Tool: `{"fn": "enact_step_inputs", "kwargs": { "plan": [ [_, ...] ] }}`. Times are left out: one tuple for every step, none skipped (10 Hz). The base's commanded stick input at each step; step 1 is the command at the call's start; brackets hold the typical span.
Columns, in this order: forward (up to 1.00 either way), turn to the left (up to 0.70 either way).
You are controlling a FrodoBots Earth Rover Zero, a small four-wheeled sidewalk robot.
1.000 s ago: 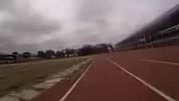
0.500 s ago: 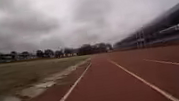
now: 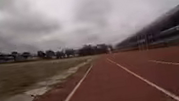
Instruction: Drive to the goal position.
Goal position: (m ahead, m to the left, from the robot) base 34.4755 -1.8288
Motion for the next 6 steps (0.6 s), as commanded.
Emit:
{"fn": "enact_step_inputs", "kwargs": {
  "plan": [
    [1.00,-0.40],
    [1.00,-0.40],
    [1.00,-0.40],
    [1.00,-0.32],
    [1.00,-0.12],
    [1.00,0.00]
  ]
}}
